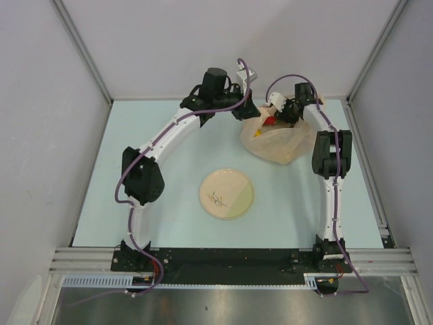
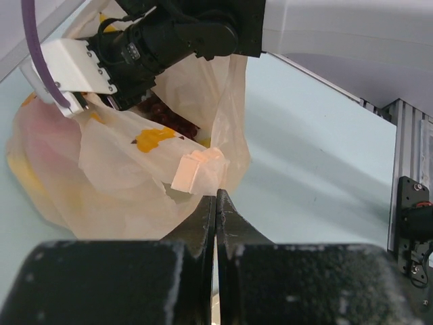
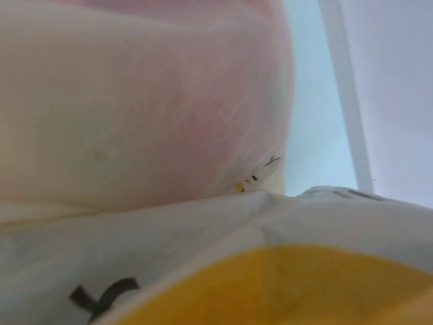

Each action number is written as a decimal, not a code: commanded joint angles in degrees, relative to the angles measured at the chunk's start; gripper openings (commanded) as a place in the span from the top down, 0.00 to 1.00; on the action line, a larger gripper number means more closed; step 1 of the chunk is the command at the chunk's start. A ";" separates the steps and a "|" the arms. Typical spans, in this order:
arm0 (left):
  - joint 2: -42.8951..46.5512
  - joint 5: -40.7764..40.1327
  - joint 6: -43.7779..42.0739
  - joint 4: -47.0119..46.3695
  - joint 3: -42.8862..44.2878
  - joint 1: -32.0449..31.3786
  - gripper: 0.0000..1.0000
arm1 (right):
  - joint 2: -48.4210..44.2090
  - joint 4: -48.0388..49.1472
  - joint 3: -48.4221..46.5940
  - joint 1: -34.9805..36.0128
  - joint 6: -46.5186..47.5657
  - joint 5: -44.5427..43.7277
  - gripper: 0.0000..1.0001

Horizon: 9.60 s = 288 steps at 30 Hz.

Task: Take the fake fruits out of the plastic bag

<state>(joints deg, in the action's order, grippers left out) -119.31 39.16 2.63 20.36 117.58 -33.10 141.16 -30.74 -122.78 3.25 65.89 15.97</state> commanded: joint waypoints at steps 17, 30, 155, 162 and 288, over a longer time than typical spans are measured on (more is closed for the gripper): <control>2.41 2.68 3.78 -3.40 -0.42 0.06 1.00 | -28.02 15.19 25.47 4.39 -11.84 1.43 1.00; 9.08 -14.01 -2.46 -1.28 -14.19 0.23 1.00 | -40.09 -5.63 36.21 7.74 -21.67 6.88 1.00; 64.52 -6.13 -1.06 0.06 -62.53 15.43 0.02 | -48.27 13.60 60.82 50.99 21.11 -10.44 1.00; 66.13 -1.53 9.93 -6.65 -76.36 25.98 0.00 | -42.21 20.78 60.73 47.21 27.63 -5.95 1.00; 31.41 -10.15 2.38 -1.64 -36.54 5.24 1.00 | -55.02 -17.50 42.63 25.32 -23.61 -1.47 0.87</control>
<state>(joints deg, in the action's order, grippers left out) -87.90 28.75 4.10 20.51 79.24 -27.88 88.03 -44.10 -80.62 30.81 44.64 13.17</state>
